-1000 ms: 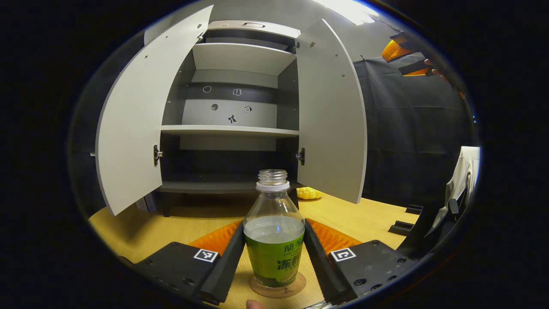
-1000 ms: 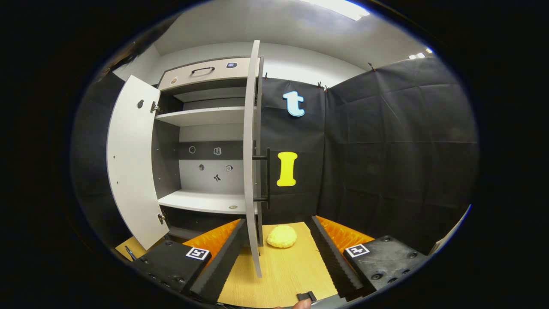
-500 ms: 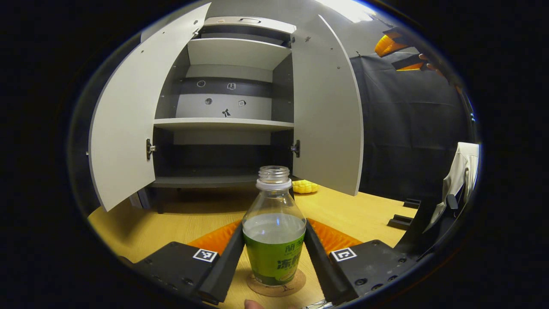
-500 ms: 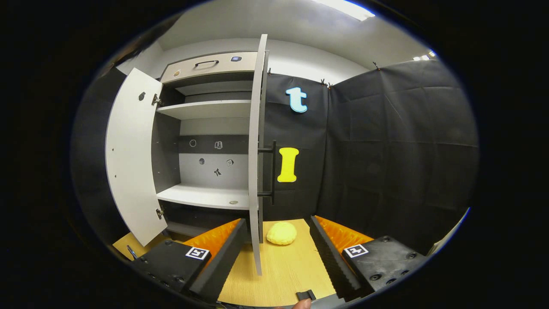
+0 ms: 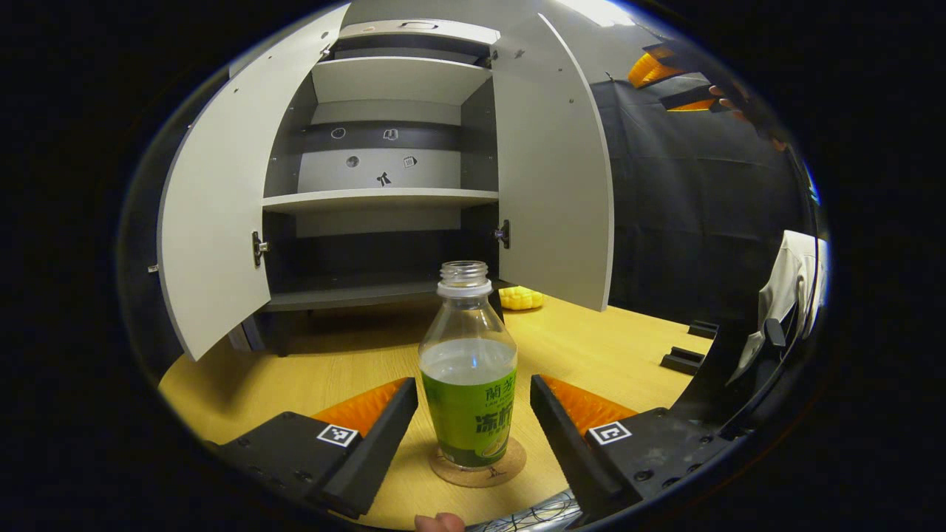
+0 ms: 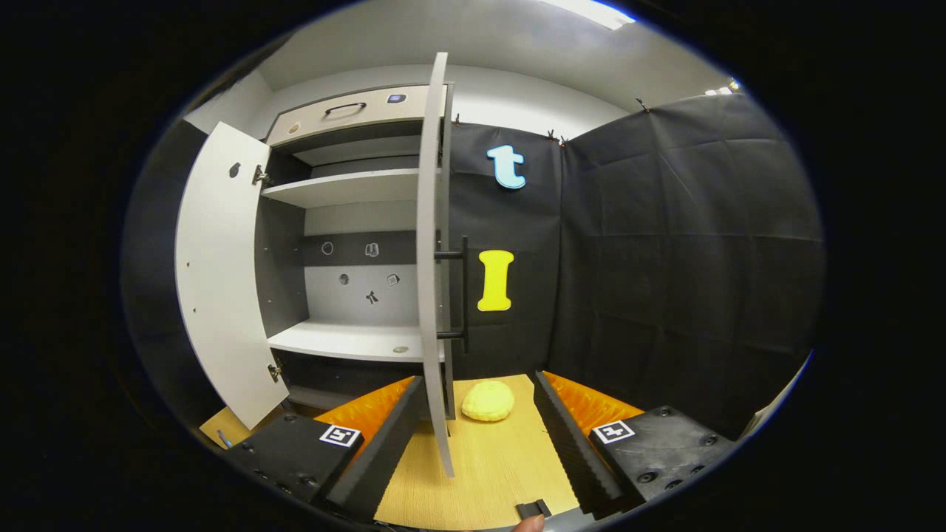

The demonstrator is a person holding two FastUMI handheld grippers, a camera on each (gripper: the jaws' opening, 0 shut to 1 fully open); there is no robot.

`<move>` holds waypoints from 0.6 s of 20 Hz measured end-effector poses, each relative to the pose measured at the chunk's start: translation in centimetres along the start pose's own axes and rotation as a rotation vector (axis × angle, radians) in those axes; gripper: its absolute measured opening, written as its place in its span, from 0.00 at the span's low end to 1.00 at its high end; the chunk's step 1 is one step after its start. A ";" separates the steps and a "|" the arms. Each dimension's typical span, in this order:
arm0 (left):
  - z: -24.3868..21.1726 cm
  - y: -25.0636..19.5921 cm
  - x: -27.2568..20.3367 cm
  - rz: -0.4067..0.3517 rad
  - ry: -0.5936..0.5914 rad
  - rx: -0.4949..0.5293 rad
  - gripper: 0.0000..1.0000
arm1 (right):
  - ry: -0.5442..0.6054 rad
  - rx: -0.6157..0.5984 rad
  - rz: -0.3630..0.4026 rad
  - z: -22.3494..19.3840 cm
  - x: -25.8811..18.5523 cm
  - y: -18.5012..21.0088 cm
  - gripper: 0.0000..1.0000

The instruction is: Grasp the bottle in the cabinet with the left hand and place it on the coaster, then close the right door with the right hand and the left door with the left hand.

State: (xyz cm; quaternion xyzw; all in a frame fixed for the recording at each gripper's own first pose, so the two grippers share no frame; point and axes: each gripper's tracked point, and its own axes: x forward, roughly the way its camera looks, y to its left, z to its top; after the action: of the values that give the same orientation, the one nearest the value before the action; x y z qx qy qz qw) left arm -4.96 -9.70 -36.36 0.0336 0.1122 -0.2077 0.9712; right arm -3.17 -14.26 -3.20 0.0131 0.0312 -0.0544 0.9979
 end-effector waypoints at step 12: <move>14.7 7.3 -6.1 0.202 -0.096 -0.101 0.96 | -0.007 0.070 0.020 1.4 10.0 -3.4 0.99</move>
State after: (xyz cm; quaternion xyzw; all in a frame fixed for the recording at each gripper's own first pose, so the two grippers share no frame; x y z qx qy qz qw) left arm -4.38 -2.27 -20.56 -0.0142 0.0718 -0.1042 0.9919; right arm 6.48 -18.73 -2.47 0.0480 0.0258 -0.0456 0.9975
